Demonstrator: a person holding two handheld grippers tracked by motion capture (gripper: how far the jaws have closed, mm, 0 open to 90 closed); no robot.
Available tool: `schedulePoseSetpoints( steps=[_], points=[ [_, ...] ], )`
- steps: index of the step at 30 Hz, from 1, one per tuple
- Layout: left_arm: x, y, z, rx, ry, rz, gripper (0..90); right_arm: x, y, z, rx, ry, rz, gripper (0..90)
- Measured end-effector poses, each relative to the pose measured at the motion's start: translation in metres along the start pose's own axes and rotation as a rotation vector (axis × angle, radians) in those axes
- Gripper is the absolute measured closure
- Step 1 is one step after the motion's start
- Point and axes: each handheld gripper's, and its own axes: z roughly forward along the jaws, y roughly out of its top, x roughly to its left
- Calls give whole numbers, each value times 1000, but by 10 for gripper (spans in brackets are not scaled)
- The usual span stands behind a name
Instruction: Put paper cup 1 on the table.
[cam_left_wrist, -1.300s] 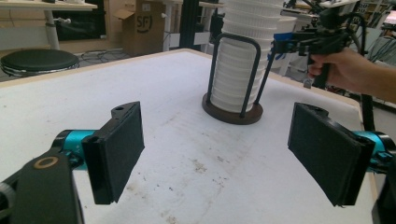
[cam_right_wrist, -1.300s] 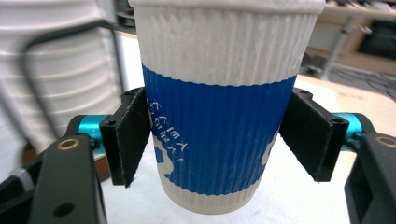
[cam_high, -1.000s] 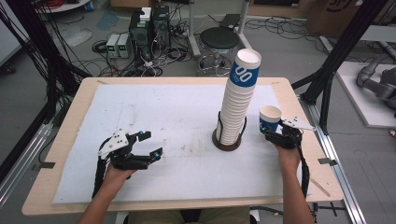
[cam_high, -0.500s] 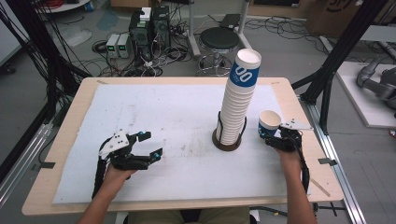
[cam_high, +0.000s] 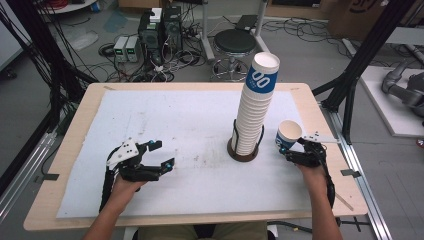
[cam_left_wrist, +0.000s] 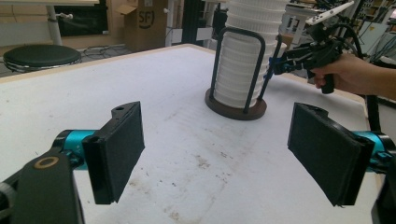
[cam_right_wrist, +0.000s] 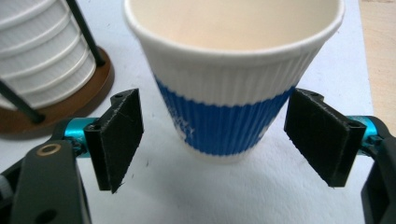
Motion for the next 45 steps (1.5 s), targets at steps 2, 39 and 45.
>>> schedulePoseSetpoints(
  steps=[2, 39, 45],
  points=[
    [0, 0, 0, -2, 1, -3, 185, 0, -2, -5, 2, 4, -1, 202],
    [10, 4, -15, -53, 51, -40, 176, 68, 12, -79, -184, 196, -125, 210],
    [10, 3, -10, -45, 42, -40, 176, 63, 10, -80, -179, 189, -108, 210]
  ],
)
